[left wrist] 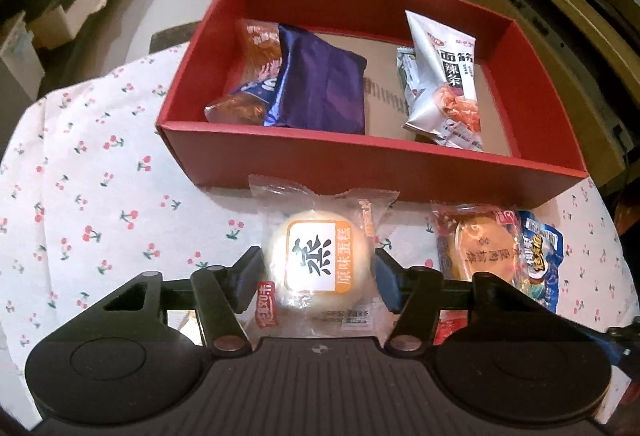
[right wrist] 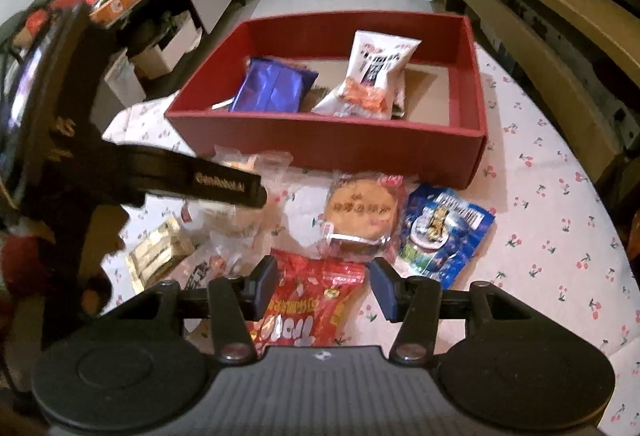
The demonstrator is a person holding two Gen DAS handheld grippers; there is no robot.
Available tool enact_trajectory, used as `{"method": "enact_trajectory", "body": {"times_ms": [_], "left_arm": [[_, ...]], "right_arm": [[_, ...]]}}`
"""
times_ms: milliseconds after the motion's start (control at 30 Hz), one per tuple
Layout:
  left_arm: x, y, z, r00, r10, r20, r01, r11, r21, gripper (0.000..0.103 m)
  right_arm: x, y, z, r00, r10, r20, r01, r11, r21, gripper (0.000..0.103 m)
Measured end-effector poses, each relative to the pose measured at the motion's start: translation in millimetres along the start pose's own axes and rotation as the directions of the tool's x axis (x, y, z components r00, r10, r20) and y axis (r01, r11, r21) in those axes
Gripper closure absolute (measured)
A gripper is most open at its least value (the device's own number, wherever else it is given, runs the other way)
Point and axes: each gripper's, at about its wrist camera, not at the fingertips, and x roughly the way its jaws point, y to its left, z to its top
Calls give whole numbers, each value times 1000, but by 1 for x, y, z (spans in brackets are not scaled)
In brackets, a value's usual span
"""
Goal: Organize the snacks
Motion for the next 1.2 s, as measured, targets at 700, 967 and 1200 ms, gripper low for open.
{"method": "enact_trajectory", "body": {"times_ms": [700, 967, 1200], "left_arm": [[19, -2, -3, 999, 17, -30, -16, 999, 36, 31], [15, -5, -8, 999, 42, -26, -40, 997, 73, 37], [-7, -5, -12, 1000, 22, -1, -22, 996, 88, 38]], "right_arm": [[47, 24, -18, 992, -69, -105, 56, 991, -121, 28], [39, 26, -24, 994, -61, -90, 46, 987, -156, 36], [14, 24, -25, 999, -35, -38, 29, 989, -143, 37]]}}
